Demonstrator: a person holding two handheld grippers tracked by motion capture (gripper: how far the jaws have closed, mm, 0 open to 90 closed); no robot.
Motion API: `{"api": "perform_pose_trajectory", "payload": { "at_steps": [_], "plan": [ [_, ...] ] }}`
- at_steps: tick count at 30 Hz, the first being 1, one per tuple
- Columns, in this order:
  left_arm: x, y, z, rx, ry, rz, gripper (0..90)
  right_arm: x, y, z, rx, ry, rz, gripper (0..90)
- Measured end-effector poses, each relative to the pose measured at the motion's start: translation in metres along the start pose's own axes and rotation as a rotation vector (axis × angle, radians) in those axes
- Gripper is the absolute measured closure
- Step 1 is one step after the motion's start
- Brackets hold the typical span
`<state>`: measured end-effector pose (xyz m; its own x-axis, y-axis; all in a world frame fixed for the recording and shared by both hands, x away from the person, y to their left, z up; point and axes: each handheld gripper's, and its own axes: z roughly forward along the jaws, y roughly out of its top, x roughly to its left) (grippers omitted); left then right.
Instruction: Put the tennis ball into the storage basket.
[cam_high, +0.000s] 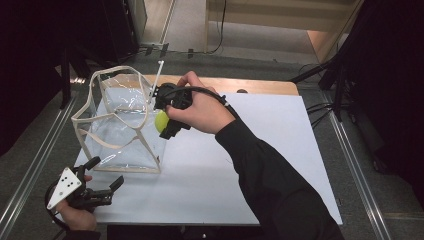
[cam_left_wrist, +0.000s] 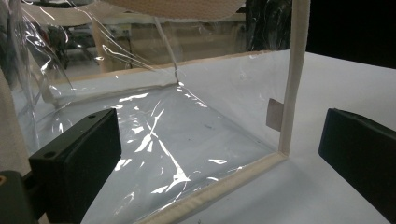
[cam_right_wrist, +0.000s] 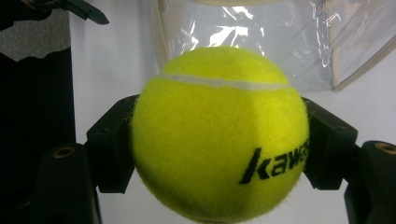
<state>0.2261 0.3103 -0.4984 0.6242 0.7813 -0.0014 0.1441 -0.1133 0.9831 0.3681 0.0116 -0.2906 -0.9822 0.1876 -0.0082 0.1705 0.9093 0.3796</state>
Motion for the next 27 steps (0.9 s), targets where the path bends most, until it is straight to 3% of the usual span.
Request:
{"api": "perform_pose_trajectory", "payload": {
  "at_steps": [27],
  "plan": [
    [0.001, 0.000, 0.000, -0.007, -0.005, -0.004, 0.0, 0.000, 0.028, -0.018, 0.005, -0.016, -0.017, 23.5]
  ]
}}
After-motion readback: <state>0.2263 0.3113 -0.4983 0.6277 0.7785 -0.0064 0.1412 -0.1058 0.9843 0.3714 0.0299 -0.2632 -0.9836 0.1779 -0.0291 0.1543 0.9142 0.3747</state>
